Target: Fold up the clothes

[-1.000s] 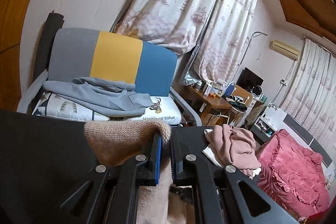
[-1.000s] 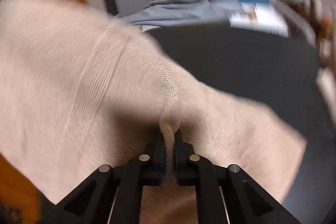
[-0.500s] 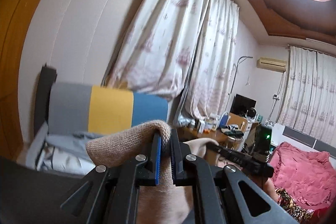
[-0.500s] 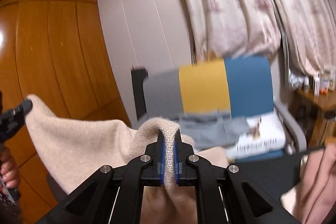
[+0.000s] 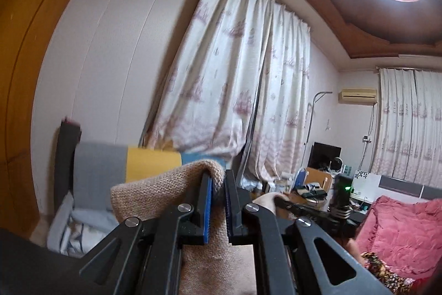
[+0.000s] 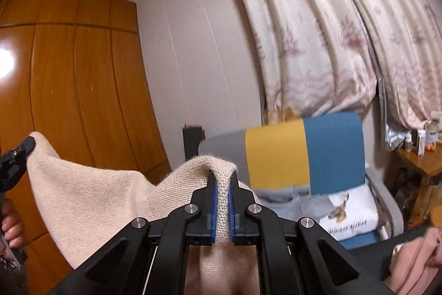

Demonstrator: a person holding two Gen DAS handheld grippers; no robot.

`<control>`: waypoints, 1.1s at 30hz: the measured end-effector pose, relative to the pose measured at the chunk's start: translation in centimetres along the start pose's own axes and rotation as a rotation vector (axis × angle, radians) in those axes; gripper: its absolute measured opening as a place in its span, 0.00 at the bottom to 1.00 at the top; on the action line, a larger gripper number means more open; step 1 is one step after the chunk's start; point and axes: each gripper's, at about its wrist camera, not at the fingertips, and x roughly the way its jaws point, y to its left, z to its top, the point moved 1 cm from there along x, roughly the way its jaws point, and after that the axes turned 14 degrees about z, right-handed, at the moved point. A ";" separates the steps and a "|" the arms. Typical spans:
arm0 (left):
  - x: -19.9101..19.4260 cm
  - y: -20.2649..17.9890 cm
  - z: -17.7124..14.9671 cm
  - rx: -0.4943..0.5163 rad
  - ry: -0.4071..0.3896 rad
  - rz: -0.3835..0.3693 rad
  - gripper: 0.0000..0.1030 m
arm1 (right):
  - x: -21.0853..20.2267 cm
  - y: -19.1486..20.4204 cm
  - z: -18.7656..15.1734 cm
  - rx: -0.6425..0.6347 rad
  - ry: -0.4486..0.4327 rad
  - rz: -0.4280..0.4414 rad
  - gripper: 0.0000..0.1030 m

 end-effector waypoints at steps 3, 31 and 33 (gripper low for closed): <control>1.8 1.7 -4.3 -0.003 0.084 0.034 0.07 | 3.1 -1.1 -4.1 0.048 0.090 -0.002 0.06; -3.1 19.2 -40.5 -0.371 0.601 0.273 0.14 | 2.4 -5.5 -31.3 0.237 0.468 0.023 0.63; -0.6 18.8 -41.0 -0.337 0.652 0.280 0.18 | 3.8 -5.5 -30.0 0.221 0.463 0.031 0.63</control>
